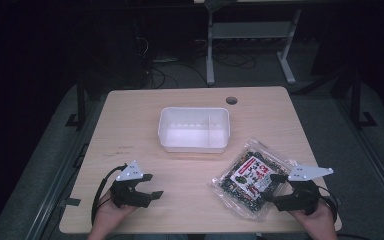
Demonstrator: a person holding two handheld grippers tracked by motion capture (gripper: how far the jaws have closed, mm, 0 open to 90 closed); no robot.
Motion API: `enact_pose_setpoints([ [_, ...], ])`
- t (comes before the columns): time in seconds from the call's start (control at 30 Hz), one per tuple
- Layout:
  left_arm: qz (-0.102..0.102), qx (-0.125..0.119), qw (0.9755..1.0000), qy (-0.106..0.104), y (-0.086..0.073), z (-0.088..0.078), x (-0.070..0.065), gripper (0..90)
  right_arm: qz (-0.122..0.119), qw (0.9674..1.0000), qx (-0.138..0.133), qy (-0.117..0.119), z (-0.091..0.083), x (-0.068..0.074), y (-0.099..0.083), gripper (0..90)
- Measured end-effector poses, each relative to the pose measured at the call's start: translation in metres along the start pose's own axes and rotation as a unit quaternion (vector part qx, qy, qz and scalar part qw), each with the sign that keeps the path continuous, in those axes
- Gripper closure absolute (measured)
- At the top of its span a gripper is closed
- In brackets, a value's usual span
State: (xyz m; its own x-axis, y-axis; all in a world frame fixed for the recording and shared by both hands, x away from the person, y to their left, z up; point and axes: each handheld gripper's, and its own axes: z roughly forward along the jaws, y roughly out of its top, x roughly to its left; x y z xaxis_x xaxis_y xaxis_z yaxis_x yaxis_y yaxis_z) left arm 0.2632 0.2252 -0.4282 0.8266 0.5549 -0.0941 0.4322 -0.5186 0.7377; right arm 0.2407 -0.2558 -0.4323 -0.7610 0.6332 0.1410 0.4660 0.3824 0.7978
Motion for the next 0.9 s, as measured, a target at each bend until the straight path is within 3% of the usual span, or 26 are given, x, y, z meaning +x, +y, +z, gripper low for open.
enact_pose_setpoints([
  [0.13, 0.012, 0.007, 0.9998, -0.011, 0.010, 0.006, -0.006, 38.8, 0.001, 1.0000, -0.001, -0.003, -0.001, -0.001, 0.000, 24.2],
  [0.27, 0.032, 0.012, 0.9987, -0.039, 0.031, 0.021, -0.019, 45.8, 0.004, 1.0000, 0.000, -0.009, -0.002, -0.002, 0.000, 24.2],
  [0.67, 0.056, 0.049, 0.9951, -0.065, 0.078, 0.064, -0.038, 69.0, 0.021, 0.9987, -0.011, -0.045, -0.014, -0.011, 0.007, 24.8],
  [0.9, 0.074, 0.081, 0.9907, -0.080, 0.106, 0.092, -0.047, 80.7, 0.042, 0.9974, -0.010, -0.057, -0.020, -0.023, 0.018, 28.4],
])
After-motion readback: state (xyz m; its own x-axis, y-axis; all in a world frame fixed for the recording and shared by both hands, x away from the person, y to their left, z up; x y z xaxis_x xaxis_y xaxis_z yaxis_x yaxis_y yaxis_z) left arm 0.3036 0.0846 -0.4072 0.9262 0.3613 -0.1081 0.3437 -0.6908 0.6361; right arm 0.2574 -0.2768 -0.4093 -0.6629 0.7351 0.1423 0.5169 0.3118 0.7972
